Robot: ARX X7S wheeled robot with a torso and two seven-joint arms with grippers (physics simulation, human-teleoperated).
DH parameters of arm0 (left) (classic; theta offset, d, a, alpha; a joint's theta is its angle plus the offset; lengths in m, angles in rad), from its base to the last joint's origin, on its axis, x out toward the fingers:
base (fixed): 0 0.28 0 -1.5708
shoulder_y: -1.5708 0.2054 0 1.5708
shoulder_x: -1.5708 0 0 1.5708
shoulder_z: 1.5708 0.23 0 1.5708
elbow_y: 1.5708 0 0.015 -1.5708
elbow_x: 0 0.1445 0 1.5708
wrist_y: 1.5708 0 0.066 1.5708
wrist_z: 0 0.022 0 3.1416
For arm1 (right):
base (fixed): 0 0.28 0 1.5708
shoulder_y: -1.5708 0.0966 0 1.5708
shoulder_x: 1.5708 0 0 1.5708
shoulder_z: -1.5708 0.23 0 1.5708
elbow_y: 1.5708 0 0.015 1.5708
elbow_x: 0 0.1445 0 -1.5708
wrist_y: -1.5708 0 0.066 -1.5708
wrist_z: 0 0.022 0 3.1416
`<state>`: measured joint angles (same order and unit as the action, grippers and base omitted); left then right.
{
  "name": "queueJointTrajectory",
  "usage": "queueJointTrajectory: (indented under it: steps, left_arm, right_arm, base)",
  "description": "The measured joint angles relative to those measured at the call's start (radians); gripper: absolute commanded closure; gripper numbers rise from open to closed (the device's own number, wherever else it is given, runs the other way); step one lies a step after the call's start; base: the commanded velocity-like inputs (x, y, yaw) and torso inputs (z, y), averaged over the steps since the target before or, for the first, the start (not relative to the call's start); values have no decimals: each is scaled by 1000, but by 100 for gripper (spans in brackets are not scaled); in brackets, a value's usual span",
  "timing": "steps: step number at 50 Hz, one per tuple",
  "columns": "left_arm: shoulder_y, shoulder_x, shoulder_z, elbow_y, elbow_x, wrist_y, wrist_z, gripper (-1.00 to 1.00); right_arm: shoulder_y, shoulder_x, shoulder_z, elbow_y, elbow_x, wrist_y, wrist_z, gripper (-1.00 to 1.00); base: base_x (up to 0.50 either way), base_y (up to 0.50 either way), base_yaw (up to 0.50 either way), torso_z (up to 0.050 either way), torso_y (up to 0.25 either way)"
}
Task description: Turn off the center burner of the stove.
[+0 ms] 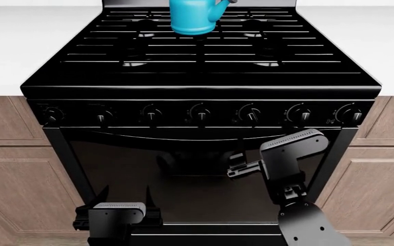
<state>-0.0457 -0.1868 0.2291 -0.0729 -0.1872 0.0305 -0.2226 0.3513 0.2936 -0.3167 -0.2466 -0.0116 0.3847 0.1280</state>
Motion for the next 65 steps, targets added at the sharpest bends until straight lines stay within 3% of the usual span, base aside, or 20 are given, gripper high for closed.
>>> queueJointTrajectory:
  steps: [65]
  left_arm:
    - [-27,-13,22,-33,-31,-16,-34,-100]
  right_arm:
    - [183,28,-132,176,-77,102,-55,-100]
  base:
    - [0,0,0,0,0]
